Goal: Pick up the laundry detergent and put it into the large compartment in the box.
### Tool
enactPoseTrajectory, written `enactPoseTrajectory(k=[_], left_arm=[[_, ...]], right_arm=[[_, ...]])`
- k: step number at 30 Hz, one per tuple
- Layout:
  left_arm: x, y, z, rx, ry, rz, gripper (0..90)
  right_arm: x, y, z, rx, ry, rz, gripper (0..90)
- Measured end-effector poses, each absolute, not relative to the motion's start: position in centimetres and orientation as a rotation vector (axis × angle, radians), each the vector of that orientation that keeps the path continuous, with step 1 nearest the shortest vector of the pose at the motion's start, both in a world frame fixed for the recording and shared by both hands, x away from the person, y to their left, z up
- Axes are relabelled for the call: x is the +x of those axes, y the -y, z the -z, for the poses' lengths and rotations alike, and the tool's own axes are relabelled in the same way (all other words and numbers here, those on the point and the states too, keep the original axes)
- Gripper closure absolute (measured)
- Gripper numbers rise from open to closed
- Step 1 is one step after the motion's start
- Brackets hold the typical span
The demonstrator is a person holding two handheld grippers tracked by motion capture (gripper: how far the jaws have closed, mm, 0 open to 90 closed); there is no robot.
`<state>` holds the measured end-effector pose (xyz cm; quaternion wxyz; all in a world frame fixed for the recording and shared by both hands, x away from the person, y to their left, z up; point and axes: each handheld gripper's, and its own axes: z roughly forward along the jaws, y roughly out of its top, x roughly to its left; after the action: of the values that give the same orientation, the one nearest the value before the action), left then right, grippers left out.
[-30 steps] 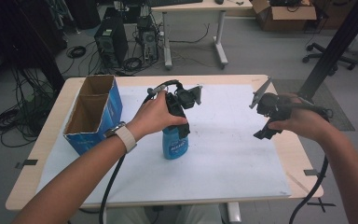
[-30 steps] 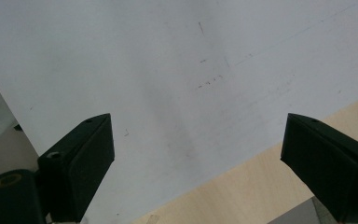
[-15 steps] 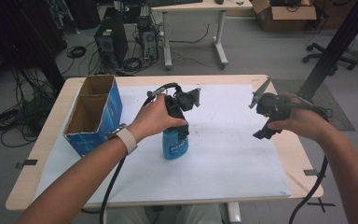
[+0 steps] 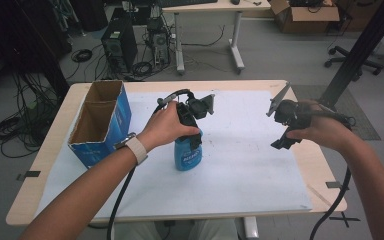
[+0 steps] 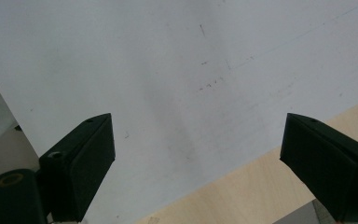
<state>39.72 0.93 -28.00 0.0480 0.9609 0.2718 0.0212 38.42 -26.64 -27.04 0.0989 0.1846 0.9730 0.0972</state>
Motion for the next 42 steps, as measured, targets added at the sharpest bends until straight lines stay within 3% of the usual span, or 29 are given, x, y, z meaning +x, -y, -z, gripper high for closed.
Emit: enactPoseTrajectory(k=[14,42], left_arm=[[39.74,-0.93,27.98,2.924,-0.836,-0.064,33.3],[39.72,-1.20,27.82,2.912,-0.834,-0.092,37.4]], right_arm=[[38.32,26.69,27.07,0.546,-2.878,-0.287,10.1],[38.35,26.67,27.03,0.543,-2.873,-0.294,10.2]])
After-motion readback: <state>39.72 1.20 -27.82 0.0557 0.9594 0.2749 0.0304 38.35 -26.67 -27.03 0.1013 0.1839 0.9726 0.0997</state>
